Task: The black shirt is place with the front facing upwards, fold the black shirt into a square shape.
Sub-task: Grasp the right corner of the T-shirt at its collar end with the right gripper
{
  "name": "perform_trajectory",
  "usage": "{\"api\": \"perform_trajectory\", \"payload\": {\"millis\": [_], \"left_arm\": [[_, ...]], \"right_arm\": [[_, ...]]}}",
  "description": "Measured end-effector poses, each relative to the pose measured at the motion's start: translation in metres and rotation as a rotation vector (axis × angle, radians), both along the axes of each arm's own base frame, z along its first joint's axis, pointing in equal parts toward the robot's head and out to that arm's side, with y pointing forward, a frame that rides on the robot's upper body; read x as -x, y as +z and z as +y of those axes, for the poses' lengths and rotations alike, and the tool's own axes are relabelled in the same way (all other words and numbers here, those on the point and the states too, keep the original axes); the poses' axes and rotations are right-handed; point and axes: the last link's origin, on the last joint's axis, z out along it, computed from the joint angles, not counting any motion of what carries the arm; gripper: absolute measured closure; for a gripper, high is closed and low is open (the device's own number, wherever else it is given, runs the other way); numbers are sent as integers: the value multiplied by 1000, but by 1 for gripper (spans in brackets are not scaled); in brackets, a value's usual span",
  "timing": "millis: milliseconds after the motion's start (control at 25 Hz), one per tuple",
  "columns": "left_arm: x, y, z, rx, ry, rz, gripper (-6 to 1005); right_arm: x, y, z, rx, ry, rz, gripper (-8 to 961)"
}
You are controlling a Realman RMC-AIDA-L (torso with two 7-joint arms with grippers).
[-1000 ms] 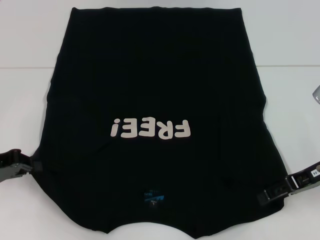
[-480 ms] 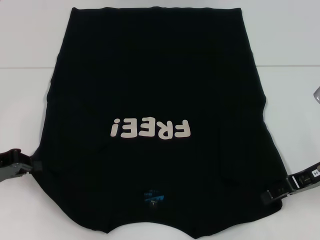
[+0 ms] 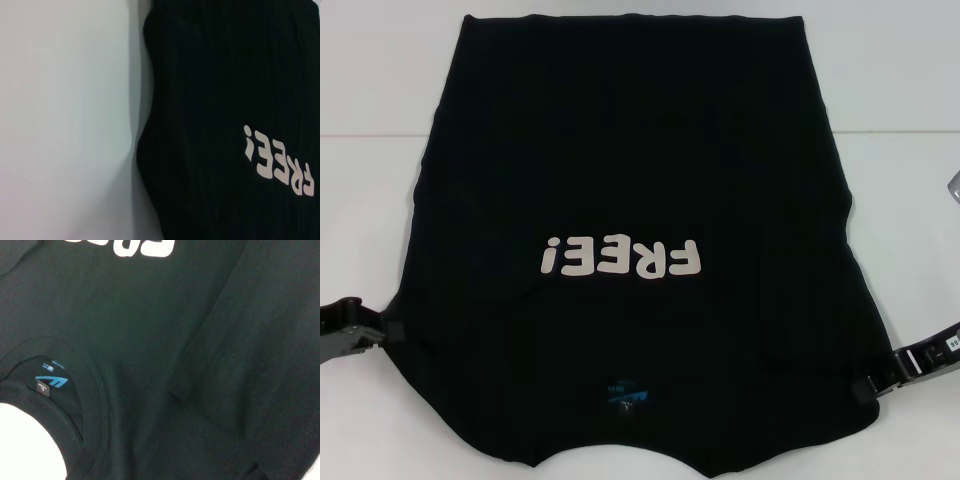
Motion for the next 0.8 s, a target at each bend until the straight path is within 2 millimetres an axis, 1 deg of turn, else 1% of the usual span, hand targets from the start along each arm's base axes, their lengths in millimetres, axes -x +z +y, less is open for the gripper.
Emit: {"api": "perform_trajectory", "payload": {"millis": [80,520,720,800], "left_arm": [[0,0,0,0,0,0,971],[0,0,1,-2,-2,1,971],[-1,0,1,-6,-4,-2,972],[-1,0,2,-9,-7,-5,972]], "right_arm": [[0,0,0,3,2,-4,714],[1,-1,2,11,-1,-39,711],[2,-3,2,21,3,-54,620],[2,-3,2,20,3,-56,561]]}}
